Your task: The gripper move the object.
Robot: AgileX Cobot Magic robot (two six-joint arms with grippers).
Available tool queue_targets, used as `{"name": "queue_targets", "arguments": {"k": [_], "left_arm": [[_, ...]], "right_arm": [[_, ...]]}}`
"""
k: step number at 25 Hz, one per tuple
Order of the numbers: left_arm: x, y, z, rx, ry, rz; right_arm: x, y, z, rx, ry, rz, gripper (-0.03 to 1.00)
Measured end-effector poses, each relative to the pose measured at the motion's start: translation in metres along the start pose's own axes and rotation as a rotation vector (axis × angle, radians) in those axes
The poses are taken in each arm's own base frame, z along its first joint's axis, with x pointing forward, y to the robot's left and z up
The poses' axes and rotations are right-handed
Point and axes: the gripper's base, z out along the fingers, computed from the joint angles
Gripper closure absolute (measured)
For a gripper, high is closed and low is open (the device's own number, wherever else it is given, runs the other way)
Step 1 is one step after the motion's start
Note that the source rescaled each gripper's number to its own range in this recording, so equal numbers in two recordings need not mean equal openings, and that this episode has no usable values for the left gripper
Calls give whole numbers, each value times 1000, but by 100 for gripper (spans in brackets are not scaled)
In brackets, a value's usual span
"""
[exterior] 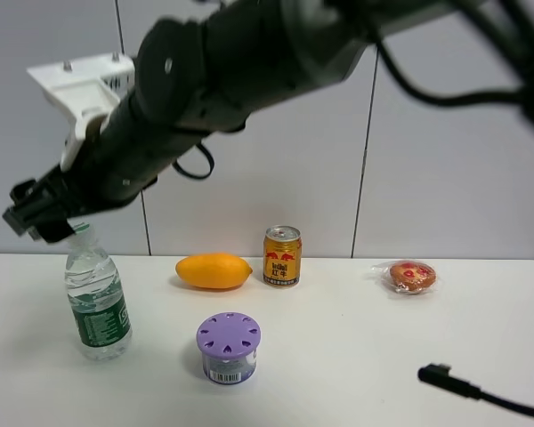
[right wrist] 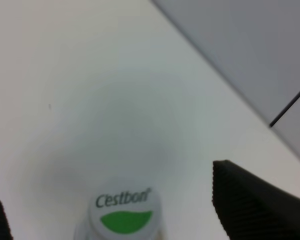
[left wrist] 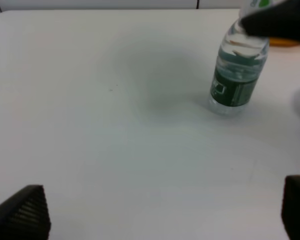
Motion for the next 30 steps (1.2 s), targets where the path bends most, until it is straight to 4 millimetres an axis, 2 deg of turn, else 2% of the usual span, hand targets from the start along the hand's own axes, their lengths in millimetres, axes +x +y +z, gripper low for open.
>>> {"name": "queue_targets", "arguments": {"k": [4, 7, 8, 11, 12, 15, 19, 24, 28, 30], "left_arm": [[0, 0, 0, 0, 1, 0], [0, 0, 0, 0, 1, 0], [0, 0, 0, 0, 1, 0], [0, 0, 0, 0, 1, 0], [0, 0, 0, 0, 1, 0], [0, 0, 0, 0, 1, 0], [0, 0, 0, 0, 1, 0], [0, 0, 0, 0, 1, 0], [0, 0, 0, 0, 1, 0], [0, 0, 0, 0, 1, 0]], "right_arm": [[-45, -10, -63, 52, -74, -134, 23], [-70, -16, -112, 104, -109, -223, 20], [-80, -18, -134, 127, -129, -249, 20], [-96, -26, -189, 180, -160, -279, 20], [-96, -26, -189, 180, -160, -279, 20], [-100, -45, -241, 263, -152, -260, 20], [-87, -78, -298, 406, -56, -155, 20], [-42, -118, -346, 551, 216, 42, 20], [8, -128, -375, 628, 335, 185, 20], [32, -123, -390, 671, 332, 233, 20]]}}
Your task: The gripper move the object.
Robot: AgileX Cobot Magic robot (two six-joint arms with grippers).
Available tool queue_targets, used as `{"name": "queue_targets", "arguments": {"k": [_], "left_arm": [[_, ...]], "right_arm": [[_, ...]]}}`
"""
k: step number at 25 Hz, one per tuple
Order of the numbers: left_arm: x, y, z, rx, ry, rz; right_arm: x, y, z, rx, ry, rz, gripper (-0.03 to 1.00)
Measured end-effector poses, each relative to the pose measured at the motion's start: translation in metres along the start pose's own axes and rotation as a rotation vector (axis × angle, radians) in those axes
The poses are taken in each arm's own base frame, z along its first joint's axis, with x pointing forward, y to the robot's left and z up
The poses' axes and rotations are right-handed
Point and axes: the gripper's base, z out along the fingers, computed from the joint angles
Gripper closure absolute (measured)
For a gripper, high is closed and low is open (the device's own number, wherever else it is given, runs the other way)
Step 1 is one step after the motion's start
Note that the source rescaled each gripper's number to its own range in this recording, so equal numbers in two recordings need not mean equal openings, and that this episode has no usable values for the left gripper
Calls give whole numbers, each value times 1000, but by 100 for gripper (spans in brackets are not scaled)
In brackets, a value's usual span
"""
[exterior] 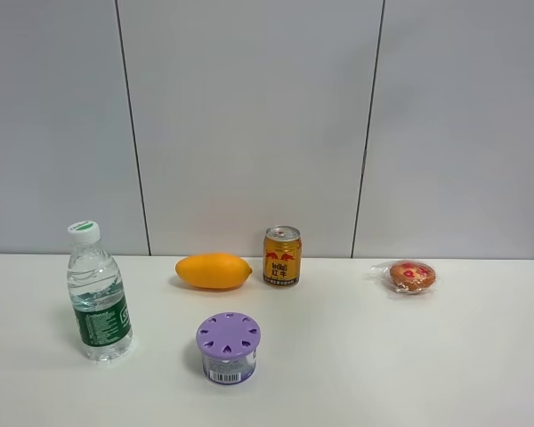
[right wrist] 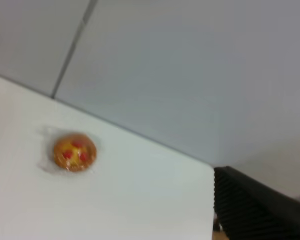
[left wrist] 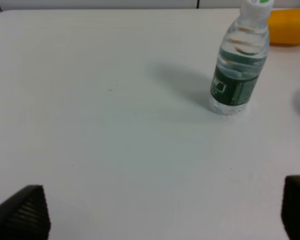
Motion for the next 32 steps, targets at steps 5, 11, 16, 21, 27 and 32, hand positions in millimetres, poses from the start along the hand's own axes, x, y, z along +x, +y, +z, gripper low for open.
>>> {"name": "queue_targets", "arguments": {"k": [5, 11, 16, 21, 27, 32], "left_arm": [[0, 0, 0, 0, 0, 0], [0, 0, 0, 0, 0, 0], [0, 0, 0, 0, 0, 0], [0, 0, 0, 0, 0, -6], [0, 0, 0, 0, 0, 0], [0, 0, 0, 0, 0, 0]], "right_arm": [[66, 1, -22, 67, -46, 137, 20], [134, 22, -64, 147, -25, 287, 20], [170, 43, -104, 189, -25, 441, 20], [197, 63, -139, 232, -116, 472, 20], [230, 83, -149, 273, -222, 488, 20], [241, 93, -119, 181, -148, 510, 20]]}}
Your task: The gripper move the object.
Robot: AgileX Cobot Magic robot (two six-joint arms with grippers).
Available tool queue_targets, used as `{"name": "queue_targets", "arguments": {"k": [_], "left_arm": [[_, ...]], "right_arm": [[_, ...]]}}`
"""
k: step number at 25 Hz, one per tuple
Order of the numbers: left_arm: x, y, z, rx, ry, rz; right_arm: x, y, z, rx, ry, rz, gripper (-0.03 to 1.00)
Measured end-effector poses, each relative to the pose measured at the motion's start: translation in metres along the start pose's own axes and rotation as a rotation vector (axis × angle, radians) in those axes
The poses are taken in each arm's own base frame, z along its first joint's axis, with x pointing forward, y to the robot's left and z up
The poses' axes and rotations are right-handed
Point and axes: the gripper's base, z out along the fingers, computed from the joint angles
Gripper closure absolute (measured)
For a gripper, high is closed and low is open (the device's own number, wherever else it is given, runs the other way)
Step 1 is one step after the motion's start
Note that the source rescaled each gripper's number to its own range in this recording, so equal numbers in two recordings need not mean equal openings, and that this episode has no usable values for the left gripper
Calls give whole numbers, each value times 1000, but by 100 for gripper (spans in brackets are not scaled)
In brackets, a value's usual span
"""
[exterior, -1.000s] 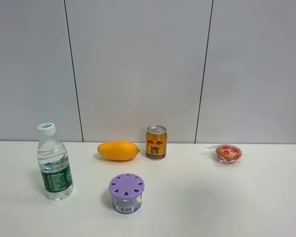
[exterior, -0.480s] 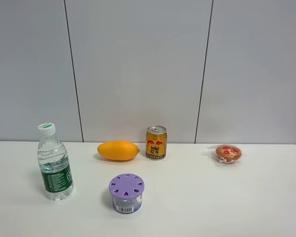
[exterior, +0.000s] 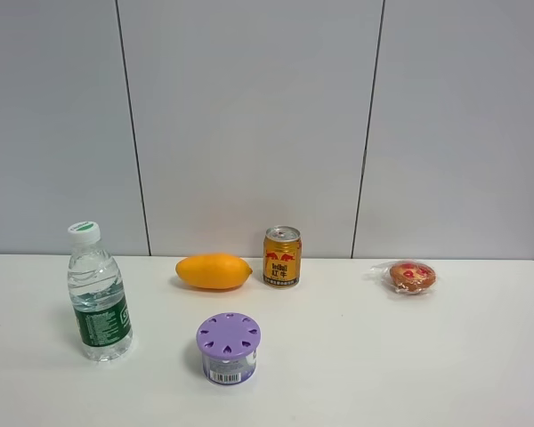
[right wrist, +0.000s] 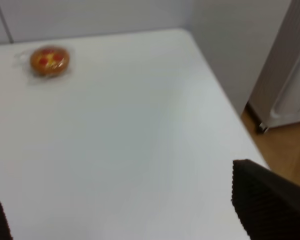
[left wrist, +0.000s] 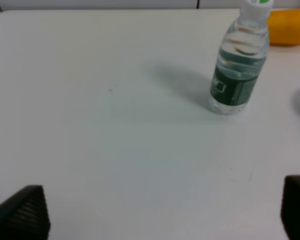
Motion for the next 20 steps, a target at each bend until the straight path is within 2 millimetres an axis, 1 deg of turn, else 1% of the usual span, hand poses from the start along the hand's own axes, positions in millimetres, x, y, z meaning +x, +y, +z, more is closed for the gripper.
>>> {"name": "queue_targets", "arguments": {"k": [1, 2, 4, 9, 20], "left_arm": [[0, 0, 0, 0, 0, 0], [0, 0, 0, 0, 0, 0], [0, 0, 0, 0, 0, 0], [0, 0, 0, 0, 0, 0], [0, 0, 0, 0, 0, 0]], "right_arm": [[5, 2, 8, -22, 33, 8, 20], [15, 4, 22, -32, 86, 12, 20], [21, 4, 31, -34, 107, 13, 20], [18, 2, 41, -8, 36, 1, 20], [18, -1, 42, 22, 32, 22, 20]]}}
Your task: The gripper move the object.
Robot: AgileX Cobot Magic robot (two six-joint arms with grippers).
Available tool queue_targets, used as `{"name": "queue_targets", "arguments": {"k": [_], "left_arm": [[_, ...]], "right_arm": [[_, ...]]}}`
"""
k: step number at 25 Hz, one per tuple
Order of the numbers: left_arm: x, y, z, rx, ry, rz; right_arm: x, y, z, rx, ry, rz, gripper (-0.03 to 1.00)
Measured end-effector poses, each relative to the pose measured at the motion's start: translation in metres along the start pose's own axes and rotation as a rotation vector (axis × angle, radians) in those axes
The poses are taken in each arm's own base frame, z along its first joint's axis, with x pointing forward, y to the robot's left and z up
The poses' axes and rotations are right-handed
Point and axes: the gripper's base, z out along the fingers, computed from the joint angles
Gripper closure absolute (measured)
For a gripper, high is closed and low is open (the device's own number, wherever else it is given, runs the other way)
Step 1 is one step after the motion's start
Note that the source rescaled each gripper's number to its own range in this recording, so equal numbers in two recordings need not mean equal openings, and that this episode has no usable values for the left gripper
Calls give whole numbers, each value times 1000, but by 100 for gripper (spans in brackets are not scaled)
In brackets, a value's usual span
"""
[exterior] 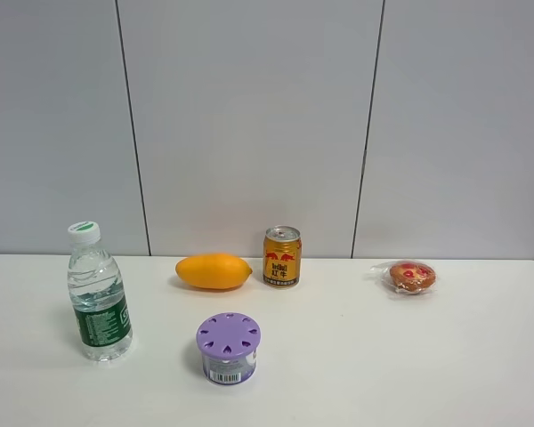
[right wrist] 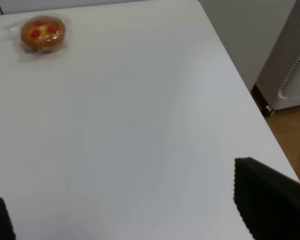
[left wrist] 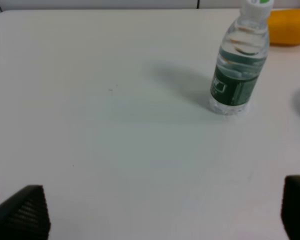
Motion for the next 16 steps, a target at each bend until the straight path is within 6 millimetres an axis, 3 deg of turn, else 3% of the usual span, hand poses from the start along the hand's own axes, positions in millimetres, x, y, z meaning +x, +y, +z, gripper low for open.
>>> {"name": "queue_targets", "arguments": {"k": [16], "left_arm": [[0, 0, 0, 0, 0, -6]], "right_arm": [[0, 0, 0, 3, 0, 8, 20]]}}
